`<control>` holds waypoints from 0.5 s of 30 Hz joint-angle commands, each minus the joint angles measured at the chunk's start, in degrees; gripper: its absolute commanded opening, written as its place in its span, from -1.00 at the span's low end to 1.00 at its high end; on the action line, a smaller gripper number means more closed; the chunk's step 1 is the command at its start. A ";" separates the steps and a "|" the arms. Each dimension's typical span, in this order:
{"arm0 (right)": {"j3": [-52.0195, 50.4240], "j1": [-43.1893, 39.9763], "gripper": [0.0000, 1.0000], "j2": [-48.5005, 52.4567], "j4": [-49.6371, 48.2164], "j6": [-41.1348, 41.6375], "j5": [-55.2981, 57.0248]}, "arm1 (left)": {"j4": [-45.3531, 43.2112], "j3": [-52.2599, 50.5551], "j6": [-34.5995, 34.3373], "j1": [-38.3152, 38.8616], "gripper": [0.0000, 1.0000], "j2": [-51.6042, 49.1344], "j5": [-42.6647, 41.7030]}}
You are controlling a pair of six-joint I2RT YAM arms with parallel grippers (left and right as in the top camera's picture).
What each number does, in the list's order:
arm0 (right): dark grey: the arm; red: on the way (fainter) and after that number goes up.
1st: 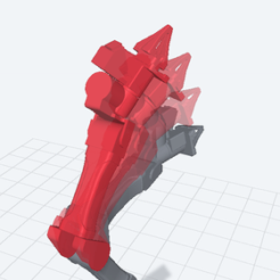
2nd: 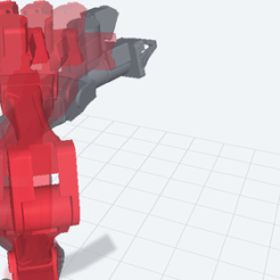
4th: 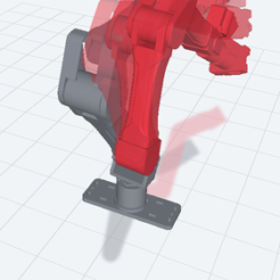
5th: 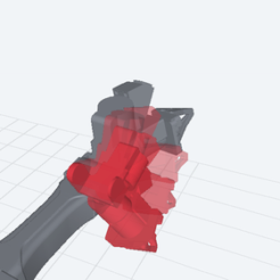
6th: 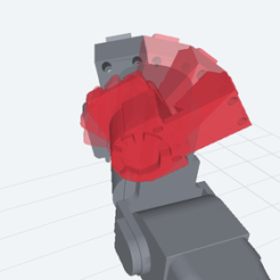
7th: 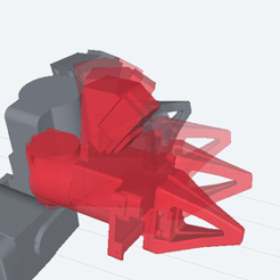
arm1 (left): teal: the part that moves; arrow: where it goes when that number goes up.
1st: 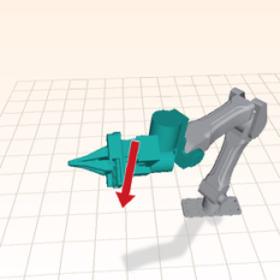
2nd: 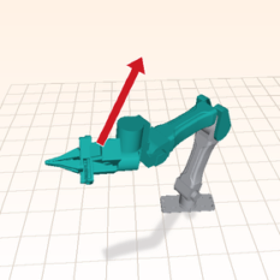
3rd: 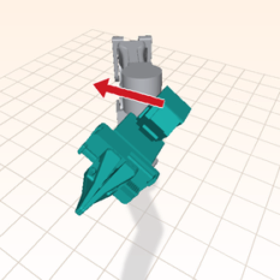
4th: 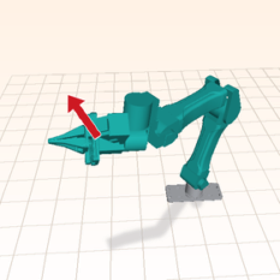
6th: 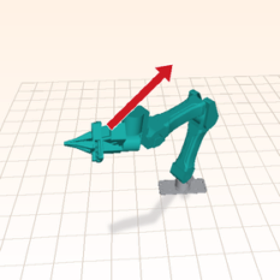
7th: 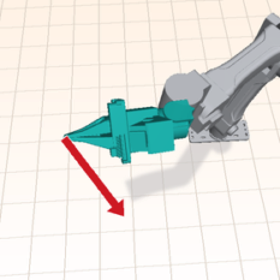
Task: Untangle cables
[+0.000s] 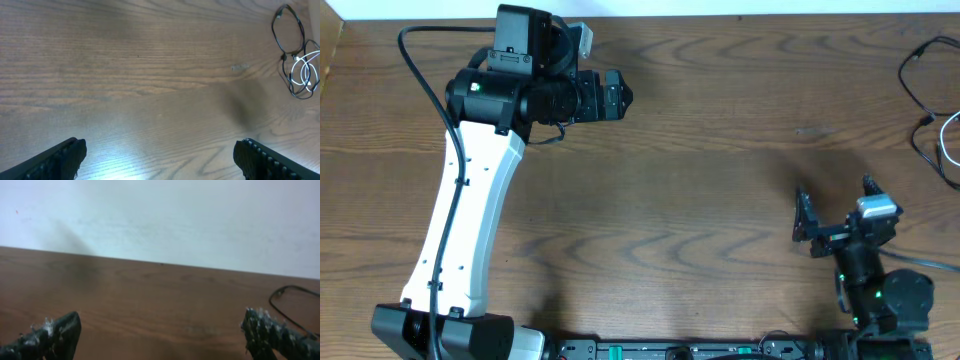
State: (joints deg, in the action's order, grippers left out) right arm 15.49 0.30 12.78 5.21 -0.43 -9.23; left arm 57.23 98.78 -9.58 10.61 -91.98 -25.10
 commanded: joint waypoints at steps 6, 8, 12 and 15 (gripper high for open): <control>-9.77 2.16 0.98 -5.42 -9.07 0.66 1.64 | 0.17 -0.31 0.59 -0.28 0.98 0.68 0.57; -11.96 2.19 0.99 -6.21 -11.32 0.76 1.64 | 0.17 -0.31 0.57 -0.28 0.98 0.68 0.57; -14.71 2.54 0.98 -8.35 -12.28 0.85 1.66 | 0.17 -0.33 0.59 -0.28 0.98 0.68 0.57; -15.17 2.82 0.98 -9.99 -10.97 0.81 1.92 | 0.17 -0.33 0.59 -0.28 0.98 0.68 0.57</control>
State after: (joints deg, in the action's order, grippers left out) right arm 0.86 2.46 4.47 -6.22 -0.40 -8.05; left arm 57.21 98.78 -9.58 10.61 -91.98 -25.10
